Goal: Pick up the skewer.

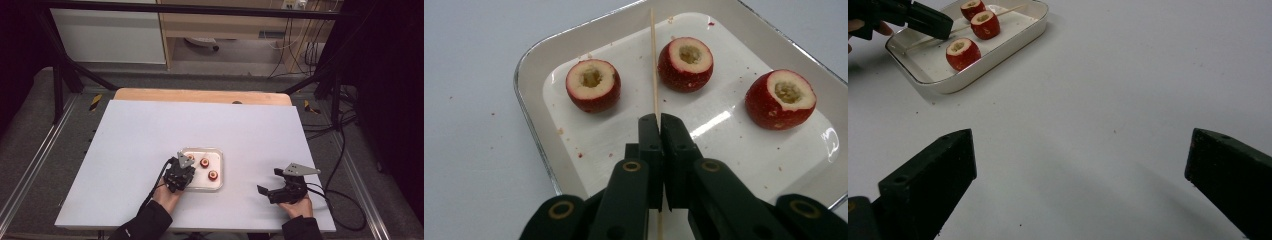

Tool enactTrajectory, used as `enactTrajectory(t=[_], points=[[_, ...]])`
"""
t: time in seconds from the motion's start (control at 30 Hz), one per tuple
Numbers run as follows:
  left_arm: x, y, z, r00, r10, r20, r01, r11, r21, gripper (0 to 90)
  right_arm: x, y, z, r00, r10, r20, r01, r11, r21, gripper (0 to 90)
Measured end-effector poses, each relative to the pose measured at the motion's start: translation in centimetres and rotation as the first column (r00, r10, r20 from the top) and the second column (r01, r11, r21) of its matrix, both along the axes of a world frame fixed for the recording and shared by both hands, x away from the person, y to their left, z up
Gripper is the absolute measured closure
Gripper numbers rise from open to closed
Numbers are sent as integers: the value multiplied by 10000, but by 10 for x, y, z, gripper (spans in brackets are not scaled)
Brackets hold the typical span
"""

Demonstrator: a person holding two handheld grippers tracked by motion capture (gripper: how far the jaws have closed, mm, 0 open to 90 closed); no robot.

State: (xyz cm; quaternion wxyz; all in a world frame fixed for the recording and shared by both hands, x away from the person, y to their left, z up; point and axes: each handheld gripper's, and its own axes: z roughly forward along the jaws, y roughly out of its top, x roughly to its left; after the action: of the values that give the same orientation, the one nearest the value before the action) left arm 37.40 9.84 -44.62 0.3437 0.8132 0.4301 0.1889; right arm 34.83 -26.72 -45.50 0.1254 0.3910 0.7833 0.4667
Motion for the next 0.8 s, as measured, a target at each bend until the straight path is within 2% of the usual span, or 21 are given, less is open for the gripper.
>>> enactTrajectory(t=[0.27, 0.47, 0.63, 0.8], points=[[-2, 6, 5, 9998, -25, 176, 32, 9992, -389, 882, 0, 0, 0, 10000, 27, 18, -27, 10000, -24, 7], [-3, 15, 11, 9990, -211, 382, 235, 9976, -647, 883, -1, 1, 0, 10000, 34, 69, -34, 10000, -82, 7], [-6, 19, 14, 9963, -666, 538, 706, 9946, -764, 883, -1, 4, 2, 9998, 115, 170, -111, 9996, -248, 7], [-8, 21, 16, 9900, -1288, 568, 1327, 9886, -710, 883, -2, 10, 3, 9994, 252, 246, -237, 9979, -611, 7]])
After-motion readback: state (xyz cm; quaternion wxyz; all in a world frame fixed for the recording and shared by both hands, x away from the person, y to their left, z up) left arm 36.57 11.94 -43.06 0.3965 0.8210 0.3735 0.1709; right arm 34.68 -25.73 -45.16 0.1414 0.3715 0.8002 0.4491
